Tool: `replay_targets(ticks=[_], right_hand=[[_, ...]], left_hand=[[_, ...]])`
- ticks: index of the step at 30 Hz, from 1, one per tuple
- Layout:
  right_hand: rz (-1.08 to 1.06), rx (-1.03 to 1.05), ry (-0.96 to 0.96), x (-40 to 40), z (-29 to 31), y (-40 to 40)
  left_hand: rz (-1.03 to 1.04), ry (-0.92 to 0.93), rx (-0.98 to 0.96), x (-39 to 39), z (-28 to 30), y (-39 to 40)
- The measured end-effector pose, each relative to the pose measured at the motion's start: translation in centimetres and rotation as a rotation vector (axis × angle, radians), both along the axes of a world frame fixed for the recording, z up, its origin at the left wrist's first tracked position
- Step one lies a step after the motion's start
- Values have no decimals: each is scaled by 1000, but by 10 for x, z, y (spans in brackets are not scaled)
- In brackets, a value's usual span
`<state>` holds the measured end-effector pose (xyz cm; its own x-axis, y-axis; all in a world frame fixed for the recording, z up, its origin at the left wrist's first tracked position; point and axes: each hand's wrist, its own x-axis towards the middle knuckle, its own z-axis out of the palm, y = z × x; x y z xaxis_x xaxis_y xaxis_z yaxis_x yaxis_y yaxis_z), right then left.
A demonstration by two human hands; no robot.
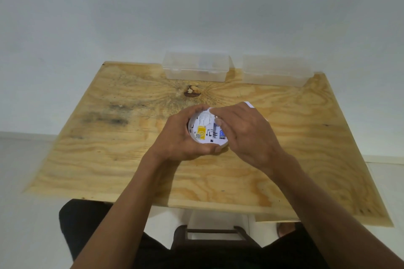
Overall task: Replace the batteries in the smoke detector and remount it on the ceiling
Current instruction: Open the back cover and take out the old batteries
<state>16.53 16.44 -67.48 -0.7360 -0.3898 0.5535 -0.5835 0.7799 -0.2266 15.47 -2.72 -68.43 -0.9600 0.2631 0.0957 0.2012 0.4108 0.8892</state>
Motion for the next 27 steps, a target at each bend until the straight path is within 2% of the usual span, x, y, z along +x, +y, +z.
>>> replay_targets(ticks=[4, 8, 10, 11, 14, 16, 27], right_hand=[[-37, -107, -116, -2, 6, -14], [-130, -740, -482, 0, 30, -17], [-200, -885, -628, -3, 38, -11], [-224, -830, -653, -4, 39, -7], [-271, -451, -596, 0, 34, 0], [-281, -332, -577, 4, 27, 1], [-338, -335, -600, -3, 16, -4]], left_hand=[[3, 21, 29, 4, 5, 3], [31, 11, 12, 4, 1, 2], [33, 23, -22, 1, -4, 1], [32, 26, -31, 1, -5, 0], [39, 34, -20, 1, -6, 1], [48, 37, -11, 3, -5, 2], [62, 33, -35, 2, -6, 3]])
